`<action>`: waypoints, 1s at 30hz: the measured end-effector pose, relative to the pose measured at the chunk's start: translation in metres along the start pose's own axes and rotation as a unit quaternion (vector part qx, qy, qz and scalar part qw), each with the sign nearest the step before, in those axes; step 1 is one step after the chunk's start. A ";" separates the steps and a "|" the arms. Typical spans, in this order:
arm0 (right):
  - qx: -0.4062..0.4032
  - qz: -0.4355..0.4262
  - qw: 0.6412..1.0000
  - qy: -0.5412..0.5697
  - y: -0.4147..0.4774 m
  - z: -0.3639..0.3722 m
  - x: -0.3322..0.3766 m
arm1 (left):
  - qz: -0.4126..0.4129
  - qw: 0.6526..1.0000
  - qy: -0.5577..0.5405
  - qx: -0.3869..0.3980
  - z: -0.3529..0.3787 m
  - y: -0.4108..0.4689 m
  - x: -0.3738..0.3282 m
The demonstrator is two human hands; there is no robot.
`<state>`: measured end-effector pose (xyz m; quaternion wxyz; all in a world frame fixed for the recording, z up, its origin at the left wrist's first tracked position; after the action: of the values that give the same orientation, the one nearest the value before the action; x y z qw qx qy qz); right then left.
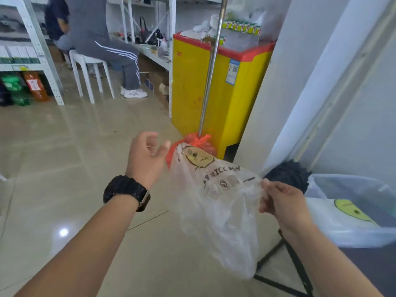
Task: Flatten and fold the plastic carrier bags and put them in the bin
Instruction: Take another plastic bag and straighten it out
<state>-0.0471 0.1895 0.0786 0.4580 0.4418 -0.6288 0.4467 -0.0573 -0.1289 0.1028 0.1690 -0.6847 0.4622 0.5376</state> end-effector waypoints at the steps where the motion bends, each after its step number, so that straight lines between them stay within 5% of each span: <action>1: -0.021 0.035 0.996 0.079 -0.005 -0.006 -0.002 | 0.027 0.998 -0.021 -0.057 -0.003 -0.011 -0.011; 3: -0.036 0.101 0.967 0.233 -0.014 -0.010 -0.005 | 0.103 0.994 -0.025 -0.025 0.003 -0.041 -0.036; 5: -0.023 0.133 0.939 0.317 -0.017 -0.009 -0.005 | 0.168 0.980 0.005 0.110 0.020 -0.076 -0.057; 9: 0.035 0.138 0.933 0.331 -0.018 -0.001 0.003 | 0.171 0.943 0.058 0.278 0.051 -0.102 -0.051; 13: 0.062 0.108 0.964 0.233 -0.005 -0.004 0.005 | 0.122 0.967 0.039 0.220 0.053 -0.075 -0.033; 16: -0.024 0.005 0.999 0.048 0.017 -0.032 0.020 | 0.122 0.977 0.039 0.169 0.036 -0.043 -0.030; 19: -0.075 -0.118 0.980 -0.141 0.036 -0.044 0.032 | 0.119 0.981 0.046 0.146 0.025 -0.019 -0.024; 22: -0.038 -0.152 0.983 -0.091 0.043 -0.034 0.025 | 0.129 0.981 0.035 0.139 0.026 -0.013 -0.023; 27: 0.161 -0.094 0.983 -0.003 0.049 -0.014 0.011 | 0.080 0.981 -0.069 0.164 0.032 -0.007 -0.020; 30: 0.151 -0.088 0.984 0.032 0.049 -0.012 0.008 | 0.020 0.974 -0.101 0.203 0.032 -0.003 -0.012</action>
<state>-0.0933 0.2104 0.0812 0.4437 0.5451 -0.4980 0.5079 -0.0734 -0.0988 0.1015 0.3395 -0.5686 0.5558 0.5024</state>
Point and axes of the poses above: each hand's wrist, its own y-axis towards the middle knuckle, its own z-axis out of the palm, x = y × z, the point moved 4 cm from there along y, towards the middle knuckle, and after that the axes turned 1 degree about -x, right-handed, at the moved point
